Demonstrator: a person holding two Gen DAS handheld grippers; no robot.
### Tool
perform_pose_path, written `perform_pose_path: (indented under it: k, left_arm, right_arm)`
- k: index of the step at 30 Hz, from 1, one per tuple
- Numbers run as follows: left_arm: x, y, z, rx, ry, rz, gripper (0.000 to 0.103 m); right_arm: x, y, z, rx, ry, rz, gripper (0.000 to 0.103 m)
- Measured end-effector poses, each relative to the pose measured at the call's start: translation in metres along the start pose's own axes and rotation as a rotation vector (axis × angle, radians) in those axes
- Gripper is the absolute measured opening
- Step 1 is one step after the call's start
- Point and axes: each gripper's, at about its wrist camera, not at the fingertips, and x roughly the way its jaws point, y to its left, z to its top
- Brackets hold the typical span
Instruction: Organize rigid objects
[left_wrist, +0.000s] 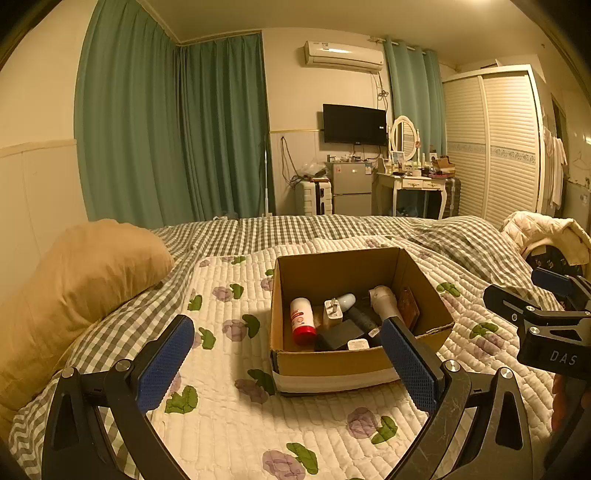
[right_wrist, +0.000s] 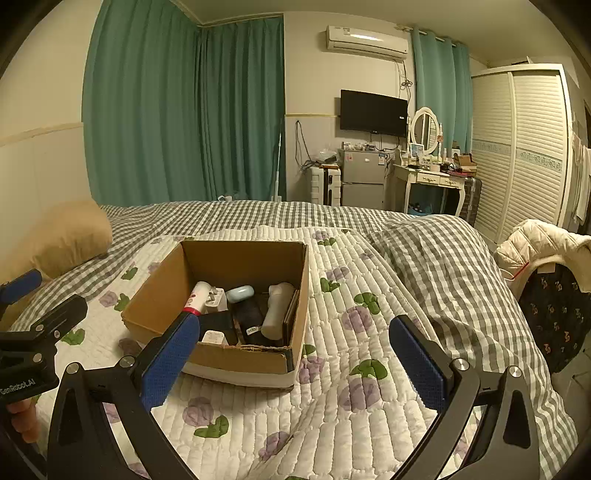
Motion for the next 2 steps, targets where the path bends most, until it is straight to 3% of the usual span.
perform_pose_path:
  k: [2]
  left_arm:
    - [-0.0001, -0.0005, -0.0011, 0.000, 0.000, 0.002, 0.103]
  right_arm:
    - [0.0000, 0.0000, 0.0001, 0.000, 0.000, 0.000, 0.103]
